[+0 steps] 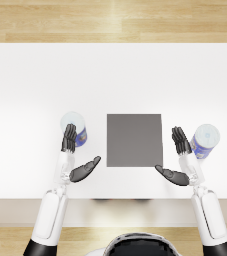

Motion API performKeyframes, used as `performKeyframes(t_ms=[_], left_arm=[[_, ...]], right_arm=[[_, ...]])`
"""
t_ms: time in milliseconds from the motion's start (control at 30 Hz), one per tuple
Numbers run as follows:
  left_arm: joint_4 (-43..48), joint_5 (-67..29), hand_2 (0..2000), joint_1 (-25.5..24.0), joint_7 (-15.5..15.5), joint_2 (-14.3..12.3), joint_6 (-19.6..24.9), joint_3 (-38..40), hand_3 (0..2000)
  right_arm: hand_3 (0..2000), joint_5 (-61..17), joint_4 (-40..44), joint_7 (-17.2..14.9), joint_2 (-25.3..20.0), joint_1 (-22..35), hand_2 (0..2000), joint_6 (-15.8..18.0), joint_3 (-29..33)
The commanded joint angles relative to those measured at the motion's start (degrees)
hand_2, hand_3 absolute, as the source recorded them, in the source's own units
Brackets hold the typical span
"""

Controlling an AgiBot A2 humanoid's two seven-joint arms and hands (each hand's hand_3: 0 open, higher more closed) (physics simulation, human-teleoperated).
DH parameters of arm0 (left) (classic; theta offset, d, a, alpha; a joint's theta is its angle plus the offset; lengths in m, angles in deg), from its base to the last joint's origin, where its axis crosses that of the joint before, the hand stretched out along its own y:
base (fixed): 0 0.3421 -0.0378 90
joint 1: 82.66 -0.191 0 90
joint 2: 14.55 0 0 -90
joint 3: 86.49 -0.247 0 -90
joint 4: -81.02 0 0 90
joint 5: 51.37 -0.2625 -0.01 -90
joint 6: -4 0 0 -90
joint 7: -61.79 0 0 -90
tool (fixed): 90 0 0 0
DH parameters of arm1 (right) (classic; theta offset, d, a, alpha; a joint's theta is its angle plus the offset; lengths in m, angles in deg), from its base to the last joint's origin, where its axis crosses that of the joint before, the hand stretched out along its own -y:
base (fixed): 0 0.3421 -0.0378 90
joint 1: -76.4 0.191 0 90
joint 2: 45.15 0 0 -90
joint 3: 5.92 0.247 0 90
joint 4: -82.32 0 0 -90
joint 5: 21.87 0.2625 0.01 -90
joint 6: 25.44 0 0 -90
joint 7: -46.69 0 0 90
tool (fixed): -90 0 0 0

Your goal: Pick up the blue can on the left and place it in the middle, then pick up the blue can on the right and place it on top of the can in the middle

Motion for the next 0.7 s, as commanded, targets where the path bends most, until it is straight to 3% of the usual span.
performKeyframes(t_ms=[33,700], left_arm=[[0.00,0.00,0,0.00,0.00,0.00,0.00,0.00,0],[0.00,0.00,0,0.00,0.00,0.00,0.00,0.00,0]], right_arm=[[0,0.00,0.00,0.00,0.00,0.00,0,0.00,0.00],[0,0.00,0.00,0.00,0.00,0.00,0,0.00,0.00]])
